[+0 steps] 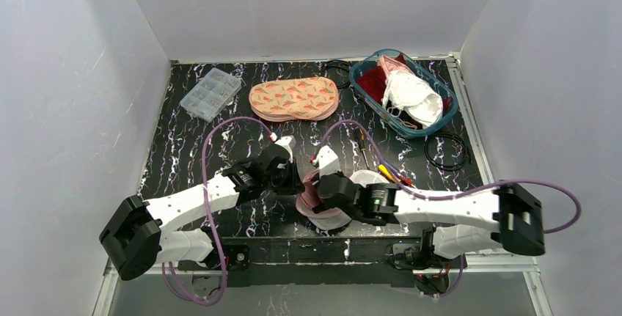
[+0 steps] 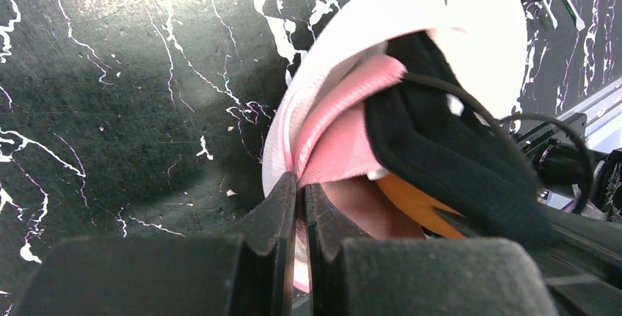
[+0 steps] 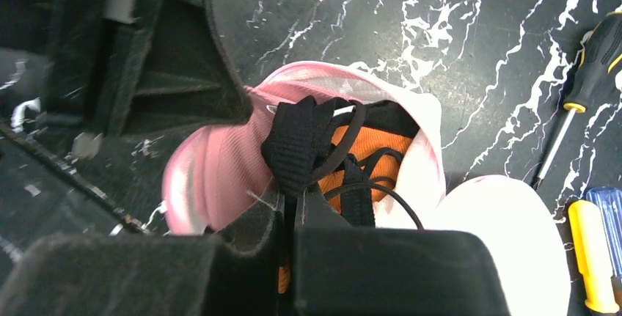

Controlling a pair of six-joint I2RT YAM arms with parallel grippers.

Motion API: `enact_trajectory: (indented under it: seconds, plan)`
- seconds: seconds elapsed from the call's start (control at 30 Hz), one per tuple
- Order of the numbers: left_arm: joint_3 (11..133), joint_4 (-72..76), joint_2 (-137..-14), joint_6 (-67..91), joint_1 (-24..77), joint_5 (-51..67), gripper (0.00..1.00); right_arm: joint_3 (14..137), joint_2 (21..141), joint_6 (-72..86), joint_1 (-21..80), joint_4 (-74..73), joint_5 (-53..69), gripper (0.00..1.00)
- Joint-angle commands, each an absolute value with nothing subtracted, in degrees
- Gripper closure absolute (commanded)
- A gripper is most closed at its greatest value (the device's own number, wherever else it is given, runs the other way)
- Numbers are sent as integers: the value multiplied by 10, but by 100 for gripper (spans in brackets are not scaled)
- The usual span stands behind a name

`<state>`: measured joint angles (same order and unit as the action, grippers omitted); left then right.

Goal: Unzip the laundry bag and remove the bra
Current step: Pick up the bra from the laundry bag.

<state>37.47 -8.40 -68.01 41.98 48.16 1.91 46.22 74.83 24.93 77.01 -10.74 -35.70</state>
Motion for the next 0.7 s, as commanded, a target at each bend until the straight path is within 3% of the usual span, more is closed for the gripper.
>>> enact_trajectory:
  seconds: [0.0,0.37,0.67]
  plan:
    - [375,-105,-663,412,484,-10,100,434,652,204,771,-49,-303,99]
    - [386,-115,-677,414,484,-27,100,410,537,149,769,-32,-147,99]
    - [378,-122,-672,419,483,-34,100,365,436,191,769,57,-268,99]
